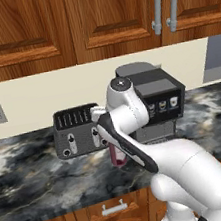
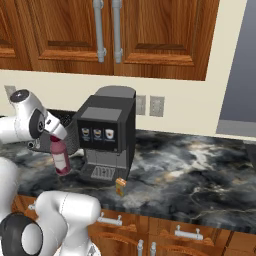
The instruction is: Move the drinks to the dining counter.
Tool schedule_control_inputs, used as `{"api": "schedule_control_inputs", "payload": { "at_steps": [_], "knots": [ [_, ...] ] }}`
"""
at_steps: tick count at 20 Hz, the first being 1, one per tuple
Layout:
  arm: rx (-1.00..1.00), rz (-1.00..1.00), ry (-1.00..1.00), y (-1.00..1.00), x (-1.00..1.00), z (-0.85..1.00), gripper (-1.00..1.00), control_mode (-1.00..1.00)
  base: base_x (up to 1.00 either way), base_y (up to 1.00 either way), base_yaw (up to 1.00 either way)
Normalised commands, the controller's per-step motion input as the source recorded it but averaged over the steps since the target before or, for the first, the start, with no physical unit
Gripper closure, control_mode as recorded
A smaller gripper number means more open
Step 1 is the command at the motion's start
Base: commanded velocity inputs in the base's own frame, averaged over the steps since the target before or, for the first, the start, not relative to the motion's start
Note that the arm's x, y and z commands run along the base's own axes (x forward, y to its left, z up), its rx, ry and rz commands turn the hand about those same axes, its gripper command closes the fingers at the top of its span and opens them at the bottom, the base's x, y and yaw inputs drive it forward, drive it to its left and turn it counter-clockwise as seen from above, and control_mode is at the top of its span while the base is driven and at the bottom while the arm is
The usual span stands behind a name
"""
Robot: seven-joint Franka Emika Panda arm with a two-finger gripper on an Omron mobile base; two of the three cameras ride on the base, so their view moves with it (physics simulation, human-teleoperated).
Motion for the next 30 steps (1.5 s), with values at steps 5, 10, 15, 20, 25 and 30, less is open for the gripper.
{"api": "schedule_control_inputs", "payload": {
  "at_steps": [5,10,15,20,25,30],
  "knots": [
    [0.02,0.00,0.12,0.00,0.06,-0.19,-1.00,-1.00,0.00,0.00,0.00],
    [0.01,0.00,0.08,0.00,0.00,-0.27,-1.00,-1.00,0.00,0.00,0.00],
    [0.00,0.00,0.01,0.00,0.01,-0.17,-1.00,-1.00,0.00,0.00,0.00],
    [0.00,0.00,0.00,0.00,0.02,-0.09,-1.00,-1.00,0.00,0.00,0.00],
    [0.00,0.00,0.00,0.00,0.07,-0.18,-1.00,-1.00,0.00,0.00,0.00],
    [0.01,0.00,0.00,0.00,0.07,-0.29,-1.00,-1.00,0.00,0.00,0.00]
  ]
}}
